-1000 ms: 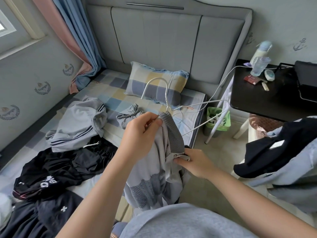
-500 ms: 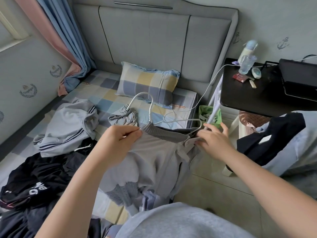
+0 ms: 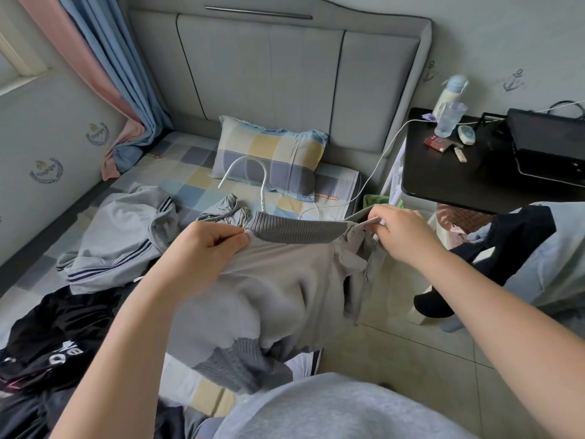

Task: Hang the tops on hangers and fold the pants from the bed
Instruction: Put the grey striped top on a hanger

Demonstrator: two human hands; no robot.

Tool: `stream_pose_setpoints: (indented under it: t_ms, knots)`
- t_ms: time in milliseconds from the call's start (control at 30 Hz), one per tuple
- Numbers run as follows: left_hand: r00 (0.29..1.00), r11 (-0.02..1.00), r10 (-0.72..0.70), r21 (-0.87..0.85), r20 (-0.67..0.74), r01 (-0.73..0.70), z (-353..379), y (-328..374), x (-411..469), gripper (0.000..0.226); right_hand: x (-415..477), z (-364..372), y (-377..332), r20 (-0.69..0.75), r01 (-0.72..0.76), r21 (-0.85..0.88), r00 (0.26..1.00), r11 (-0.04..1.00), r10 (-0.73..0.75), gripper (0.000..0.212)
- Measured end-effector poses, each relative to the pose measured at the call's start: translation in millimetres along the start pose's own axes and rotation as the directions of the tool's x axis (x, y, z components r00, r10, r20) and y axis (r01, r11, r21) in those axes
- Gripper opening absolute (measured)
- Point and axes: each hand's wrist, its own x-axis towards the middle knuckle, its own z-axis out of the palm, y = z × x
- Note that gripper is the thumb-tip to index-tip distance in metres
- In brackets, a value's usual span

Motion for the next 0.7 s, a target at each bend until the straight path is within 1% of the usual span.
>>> stream_pose_setpoints:
  t_ms: [67,133,200,300,367,433,467,533,567,633,700]
  knots:
    - [1.0,0.998,-0.002,0.06,-0.016,0.003,6,4,2,0.033,-1,-6,-5,-0.018,-0.019,0.067,1.0,0.998,0.02,0.015]
    - [0.999,0.991,0.011,0.135,-0.032,-0.006,13,7,5,0.034,-1,-14,-12,-0.052,-0.003,0.122,0.999,0.993,0.009,0.016]
    - [1.0,0.978,0.018,0.21,-0.024,-0.013,23,6,7,0.034,2,-25,-20,-0.091,0.022,0.141,0.996,0.99,-0.01,0.015]
    - [0.999,0.953,-0.021,0.301,-0.044,0.034,40,6,9,0.032,4,-43,-34,-0.135,0.048,0.15,0.99,0.988,-0.028,0.013]
    - [0.991,0.952,-0.035,0.298,-0.126,0.071,50,8,9,0.026,2,-53,-45,-0.125,0.076,0.132,0.99,0.988,-0.059,0.012]
    - [0.978,0.965,-0.005,0.257,-0.21,0.06,57,13,9,0.022,-1,-63,-60,-0.05,0.111,0.102,0.993,0.989,-0.106,0.013]
    - [0.975,0.97,0.023,0.24,-0.223,0.032,61,16,10,0.022,-1,-67,-68,0.008,0.143,0.103,0.989,0.984,-0.145,0.014]
    - [0.979,0.979,0.059,0.205,-0.197,-0.018,68,21,12,0.023,-3,-74,-83,0.114,0.213,0.12,0.967,0.97,-0.226,0.016]
    - [0.982,0.981,0.067,0.193,-0.179,-0.031,71,24,13,0.024,-4,-78,-90,0.132,0.238,0.138,0.958,0.961,-0.256,0.016]
    - [0.984,0.981,0.074,0.187,-0.161,-0.043,74,29,16,0.025,-9,-84,-101,0.075,0.283,0.231,0.949,0.931,-0.307,0.017]
    - [0.982,0.985,0.092,0.16,-0.165,-0.065,73,32,19,0.033,-18,-89,-112,-0.021,0.334,0.386,0.935,0.86,-0.353,0.017]
